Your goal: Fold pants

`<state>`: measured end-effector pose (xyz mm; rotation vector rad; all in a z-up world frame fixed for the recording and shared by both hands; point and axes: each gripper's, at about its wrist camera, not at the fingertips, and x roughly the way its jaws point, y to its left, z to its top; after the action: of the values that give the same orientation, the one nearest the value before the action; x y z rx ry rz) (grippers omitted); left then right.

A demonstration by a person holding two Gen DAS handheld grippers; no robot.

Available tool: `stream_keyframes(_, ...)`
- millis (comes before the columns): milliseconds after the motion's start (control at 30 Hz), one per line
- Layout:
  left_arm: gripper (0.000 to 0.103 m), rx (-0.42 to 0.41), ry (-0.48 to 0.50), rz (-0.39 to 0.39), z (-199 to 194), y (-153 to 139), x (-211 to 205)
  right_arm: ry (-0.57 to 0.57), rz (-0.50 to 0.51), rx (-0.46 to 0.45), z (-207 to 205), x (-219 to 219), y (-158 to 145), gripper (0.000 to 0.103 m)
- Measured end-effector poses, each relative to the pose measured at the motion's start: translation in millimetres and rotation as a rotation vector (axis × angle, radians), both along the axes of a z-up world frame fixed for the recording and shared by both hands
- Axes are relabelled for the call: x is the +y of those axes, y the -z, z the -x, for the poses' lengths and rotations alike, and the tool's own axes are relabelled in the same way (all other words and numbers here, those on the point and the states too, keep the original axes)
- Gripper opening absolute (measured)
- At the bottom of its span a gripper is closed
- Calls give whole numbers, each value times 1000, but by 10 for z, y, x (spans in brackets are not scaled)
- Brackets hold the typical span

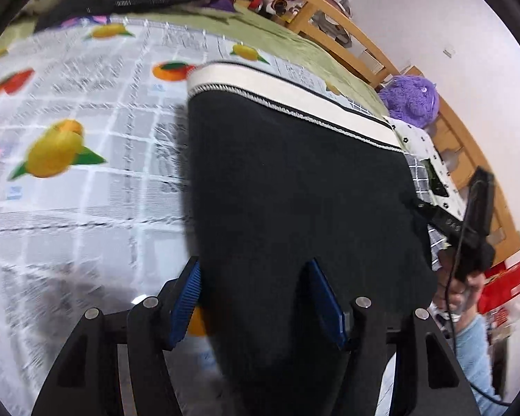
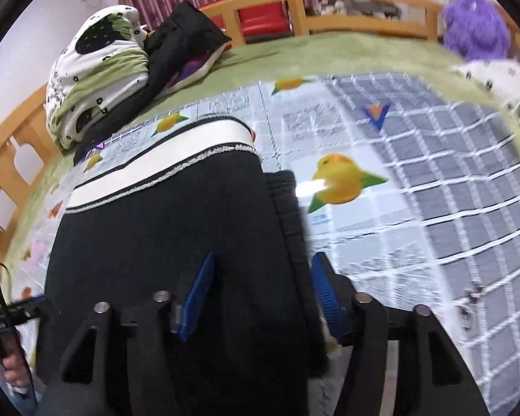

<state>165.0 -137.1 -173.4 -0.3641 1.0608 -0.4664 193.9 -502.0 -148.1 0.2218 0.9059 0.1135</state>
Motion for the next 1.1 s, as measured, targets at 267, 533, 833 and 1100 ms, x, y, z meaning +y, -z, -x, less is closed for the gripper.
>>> stream_keyframes(267, 22, 34, -5, 77, -143, 94, -17, -46, -142, 80, -173, -108, 236, 58)
stream_keyframes(533, 14, -45, 43, 82, -335, -563, 391, 23, -255, 83, 115, 92, -293, 21)
stream_keyframes(833, 21, -1, 19, -76, -271, -310, 1055, -8, -205, 16, 343, 937, -134, 26)
stream_keyframes(1100, 58, -95, 32, -244, 419, -386, 1171, 74, -133, 42, 616, 902, -216, 37)
